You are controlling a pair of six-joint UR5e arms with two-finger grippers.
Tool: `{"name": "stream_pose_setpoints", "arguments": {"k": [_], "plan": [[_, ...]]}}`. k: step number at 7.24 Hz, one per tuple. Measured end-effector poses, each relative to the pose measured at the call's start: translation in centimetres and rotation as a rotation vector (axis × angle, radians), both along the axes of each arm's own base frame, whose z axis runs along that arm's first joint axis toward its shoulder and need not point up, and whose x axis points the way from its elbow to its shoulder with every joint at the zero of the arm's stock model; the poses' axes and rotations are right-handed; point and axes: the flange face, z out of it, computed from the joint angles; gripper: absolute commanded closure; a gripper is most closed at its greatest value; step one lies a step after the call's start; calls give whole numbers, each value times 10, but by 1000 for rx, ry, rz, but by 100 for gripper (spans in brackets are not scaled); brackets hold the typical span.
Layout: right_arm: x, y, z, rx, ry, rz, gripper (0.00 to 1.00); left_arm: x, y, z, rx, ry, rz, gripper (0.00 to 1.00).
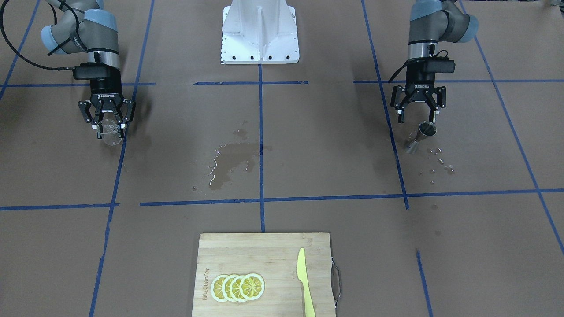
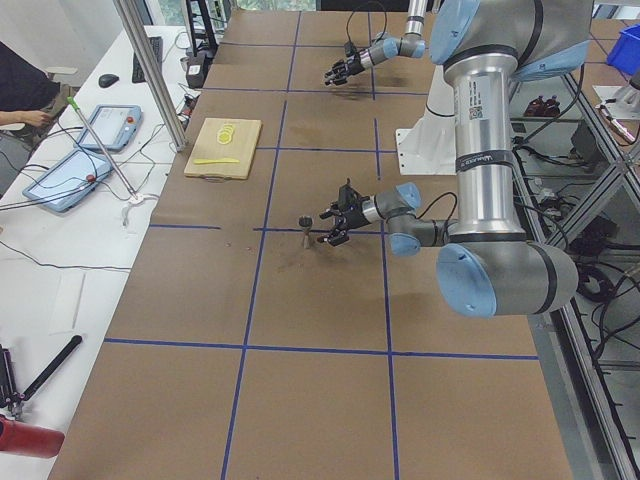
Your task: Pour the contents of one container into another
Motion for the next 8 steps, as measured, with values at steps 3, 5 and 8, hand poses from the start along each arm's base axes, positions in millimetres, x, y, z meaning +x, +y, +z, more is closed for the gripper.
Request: {"name": "stream_pose_setpoints", "arguments": {"k": [3, 5, 8], "plan": [[-4, 6, 1, -3, 0, -18, 85, -13, 8, -9, -17, 2, 57, 0], [-6, 8, 3, -4, 4, -25, 45, -27, 15, -20, -37, 8, 117, 0], [-7, 11, 6, -5, 9, -30, 2, -39, 22, -28, -50, 5, 168, 0]]}}
